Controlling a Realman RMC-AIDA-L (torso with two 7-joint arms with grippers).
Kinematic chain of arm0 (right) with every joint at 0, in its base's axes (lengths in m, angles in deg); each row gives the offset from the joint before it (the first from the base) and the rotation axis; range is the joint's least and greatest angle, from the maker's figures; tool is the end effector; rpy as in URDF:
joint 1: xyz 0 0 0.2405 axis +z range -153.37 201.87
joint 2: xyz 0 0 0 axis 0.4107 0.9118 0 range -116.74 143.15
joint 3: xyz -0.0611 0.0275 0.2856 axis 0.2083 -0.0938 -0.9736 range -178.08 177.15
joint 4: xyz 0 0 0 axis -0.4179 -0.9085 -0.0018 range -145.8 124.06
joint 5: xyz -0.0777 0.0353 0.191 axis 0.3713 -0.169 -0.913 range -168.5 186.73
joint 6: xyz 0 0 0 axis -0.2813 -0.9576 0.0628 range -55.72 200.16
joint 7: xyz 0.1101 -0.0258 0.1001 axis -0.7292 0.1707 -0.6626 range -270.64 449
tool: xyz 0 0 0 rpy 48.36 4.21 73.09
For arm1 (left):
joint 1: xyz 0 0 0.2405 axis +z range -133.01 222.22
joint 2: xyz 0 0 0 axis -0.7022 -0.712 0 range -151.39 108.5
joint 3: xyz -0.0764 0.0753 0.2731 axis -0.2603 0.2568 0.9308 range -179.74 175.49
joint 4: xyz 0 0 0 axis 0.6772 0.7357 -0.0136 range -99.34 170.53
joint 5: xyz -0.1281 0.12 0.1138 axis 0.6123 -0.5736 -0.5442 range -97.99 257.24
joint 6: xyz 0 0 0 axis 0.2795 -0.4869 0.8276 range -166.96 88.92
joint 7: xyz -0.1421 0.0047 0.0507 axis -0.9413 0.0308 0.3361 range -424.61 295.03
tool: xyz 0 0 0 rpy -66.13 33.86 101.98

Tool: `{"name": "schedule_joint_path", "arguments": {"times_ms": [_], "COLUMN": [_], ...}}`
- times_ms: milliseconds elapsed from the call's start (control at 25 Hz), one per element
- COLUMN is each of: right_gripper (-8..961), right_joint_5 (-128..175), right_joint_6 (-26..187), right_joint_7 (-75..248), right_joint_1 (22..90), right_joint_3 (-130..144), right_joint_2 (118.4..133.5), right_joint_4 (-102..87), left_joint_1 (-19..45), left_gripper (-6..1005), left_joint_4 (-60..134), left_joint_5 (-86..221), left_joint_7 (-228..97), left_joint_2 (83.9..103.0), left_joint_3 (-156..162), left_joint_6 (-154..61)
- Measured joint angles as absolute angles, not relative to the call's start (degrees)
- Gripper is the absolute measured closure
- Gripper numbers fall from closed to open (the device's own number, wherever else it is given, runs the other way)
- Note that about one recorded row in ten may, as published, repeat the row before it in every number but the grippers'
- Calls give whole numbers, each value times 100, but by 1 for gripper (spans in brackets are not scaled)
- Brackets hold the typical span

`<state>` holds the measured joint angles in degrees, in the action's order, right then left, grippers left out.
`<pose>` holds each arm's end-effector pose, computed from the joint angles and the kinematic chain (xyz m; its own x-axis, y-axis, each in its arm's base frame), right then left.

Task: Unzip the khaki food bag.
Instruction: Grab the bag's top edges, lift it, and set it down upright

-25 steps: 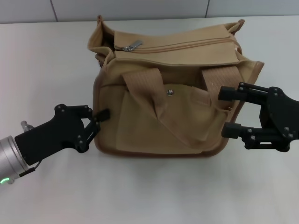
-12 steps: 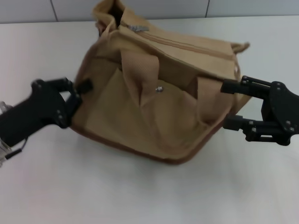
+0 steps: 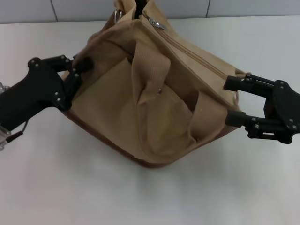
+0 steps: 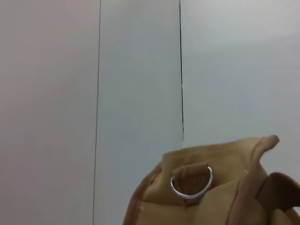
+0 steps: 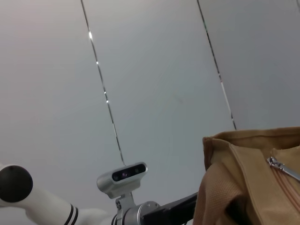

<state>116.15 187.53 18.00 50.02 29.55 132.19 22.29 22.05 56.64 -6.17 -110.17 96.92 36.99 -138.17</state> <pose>0.2734 0.2828 0.0066 0.5849 -0.2086 -0.7839 -0.2966 -0.9544 0.0326 -0.2979 0.3009 -0.0093 0.5967 -0.1082 0.7951 0.3808 -0.8340 -0.3993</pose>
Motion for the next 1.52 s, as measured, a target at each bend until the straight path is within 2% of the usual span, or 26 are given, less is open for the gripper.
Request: {"name": "schedule_joint_path", "arguments": {"times_ms": [760,1520], "right_gripper": [130,129], "right_joint_5": [11549,11396], "right_joint_6": [18724,18622], "right_joint_7": [1958,2251], "right_joint_1": [5011,5074], "right_joint_3": [2864,2863], "right_joint_2": [13222,13230], "right_joint_4": [2036,1843], "left_joint_1": [2248,2242], "left_gripper": [942,942], "left_joint_4": [5956,5296], "left_joint_5": [-324,-301], "left_joint_7": [-10591,-9939], "left_joint_2": [9700,9728], "left_joint_3": [3752,4207], "left_joint_6": [-14100,-14344]}}
